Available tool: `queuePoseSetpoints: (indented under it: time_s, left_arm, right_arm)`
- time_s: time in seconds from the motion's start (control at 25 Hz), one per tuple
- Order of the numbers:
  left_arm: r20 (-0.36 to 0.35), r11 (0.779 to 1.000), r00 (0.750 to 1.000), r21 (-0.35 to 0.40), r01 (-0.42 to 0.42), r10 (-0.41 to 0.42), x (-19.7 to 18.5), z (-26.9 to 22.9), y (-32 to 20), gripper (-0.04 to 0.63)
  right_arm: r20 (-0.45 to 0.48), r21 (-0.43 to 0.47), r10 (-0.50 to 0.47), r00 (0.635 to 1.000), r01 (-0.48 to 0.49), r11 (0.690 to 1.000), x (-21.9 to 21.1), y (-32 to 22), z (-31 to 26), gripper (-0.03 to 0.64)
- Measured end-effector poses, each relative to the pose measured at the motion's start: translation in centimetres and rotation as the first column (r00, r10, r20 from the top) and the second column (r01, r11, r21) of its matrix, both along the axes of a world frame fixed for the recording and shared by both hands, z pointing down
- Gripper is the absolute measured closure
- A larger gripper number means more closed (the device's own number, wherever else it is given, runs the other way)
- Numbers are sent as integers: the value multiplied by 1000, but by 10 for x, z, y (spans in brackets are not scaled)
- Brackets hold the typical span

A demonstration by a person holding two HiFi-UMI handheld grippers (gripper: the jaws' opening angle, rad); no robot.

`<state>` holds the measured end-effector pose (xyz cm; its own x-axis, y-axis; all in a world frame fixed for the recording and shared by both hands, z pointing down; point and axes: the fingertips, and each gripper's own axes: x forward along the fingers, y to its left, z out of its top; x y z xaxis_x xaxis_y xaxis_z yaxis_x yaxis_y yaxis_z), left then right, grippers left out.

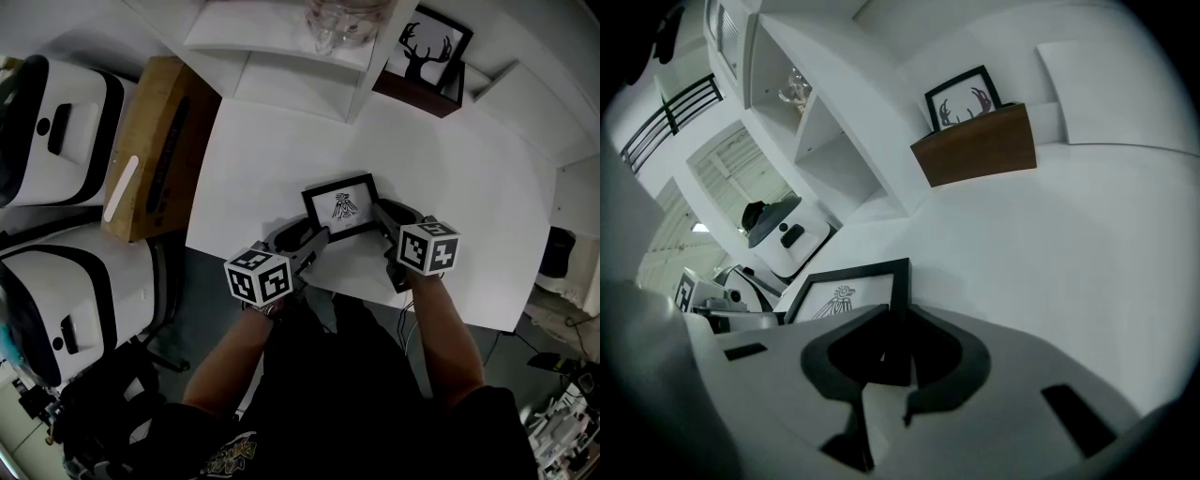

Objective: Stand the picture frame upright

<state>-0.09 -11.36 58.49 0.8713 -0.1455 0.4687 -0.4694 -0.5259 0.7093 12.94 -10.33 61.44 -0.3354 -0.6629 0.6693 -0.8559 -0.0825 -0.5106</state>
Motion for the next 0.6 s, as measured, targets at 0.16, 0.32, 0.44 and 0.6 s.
queuePoseSetpoints:
  time_s: [0.16,0.32,0.44,0.6]
  left_arm:
    - [-14,1000,1000,-20,6,-7,11,0,-7,413]
    - [-33,998,999,-55,2,-4,22,0,-9,413]
    - [-45,997,999,-81,-2,-2,30,1,-8,413]
    - [-44,996,999,-87,-8,4,37,2,-7,424]
  right_arm:
    - [16,8,9,1000,-9,1000,1,0,-1,560]
    - [29,21,5,1000,-6,1000,1,0,-3,560]
    - [30,33,-3,1000,2,999,0,0,-4,560]
    - [33,41,2,999,-4,999,1,1,-4,560]
